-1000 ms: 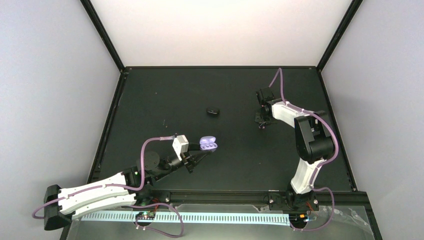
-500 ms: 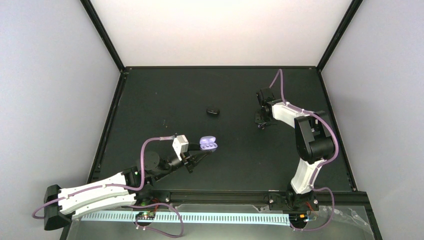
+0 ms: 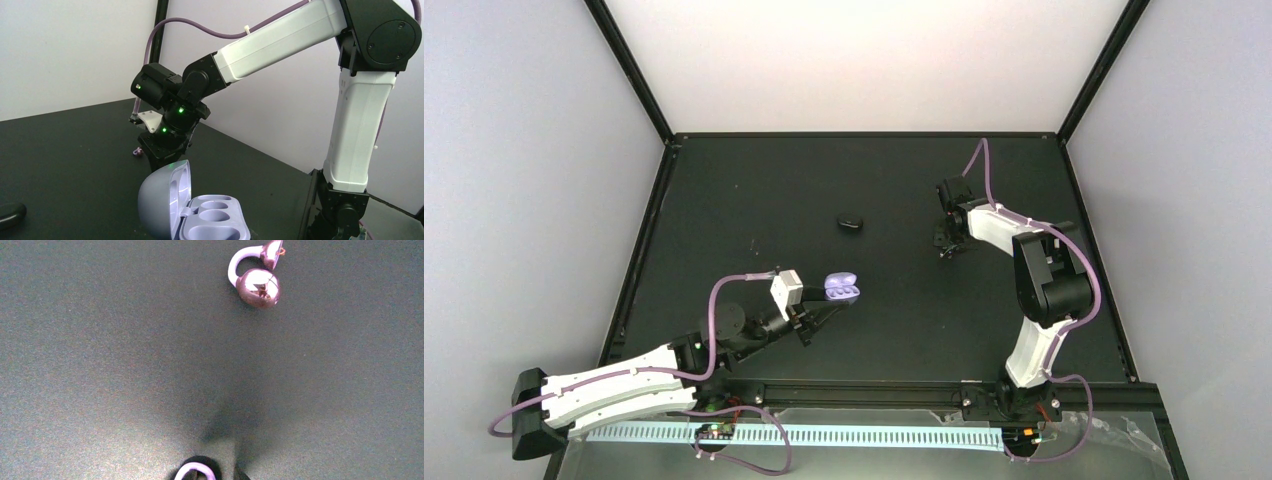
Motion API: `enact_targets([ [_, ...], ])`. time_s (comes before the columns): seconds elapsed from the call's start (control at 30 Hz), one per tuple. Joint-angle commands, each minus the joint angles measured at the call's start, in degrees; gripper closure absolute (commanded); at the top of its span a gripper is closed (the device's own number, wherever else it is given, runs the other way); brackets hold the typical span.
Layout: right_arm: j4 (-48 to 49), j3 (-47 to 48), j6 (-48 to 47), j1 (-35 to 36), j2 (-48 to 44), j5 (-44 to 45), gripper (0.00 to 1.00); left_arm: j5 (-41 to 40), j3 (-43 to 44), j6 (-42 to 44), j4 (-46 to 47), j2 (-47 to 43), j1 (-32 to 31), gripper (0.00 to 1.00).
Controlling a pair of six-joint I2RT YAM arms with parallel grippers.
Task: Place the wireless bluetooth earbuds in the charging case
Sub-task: Pick up the earbud from the center of the board.
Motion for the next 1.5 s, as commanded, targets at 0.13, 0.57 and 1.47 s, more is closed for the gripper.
enact_targets([
  [0.13, -1.01, 1.42, -0.38, 0.08, -0.16, 0.48, 0.82, -0.01, 1.32, 0.7, 1.71, 0.25, -0.23, 0.99],
  [0.57, 0.48, -0.78, 0.61, 0.06, -2.78, -0.26, 0.99, -0.4, 1.23, 0.79, 1.92, 0.51, -0.21, 0.99],
  [1.47, -14.55, 22.93, 7.04, 46.61, -42.59, 25.92, 0.99, -2.46, 5.24, 18.18, 40.7, 15.43, -0.22, 0.99],
])
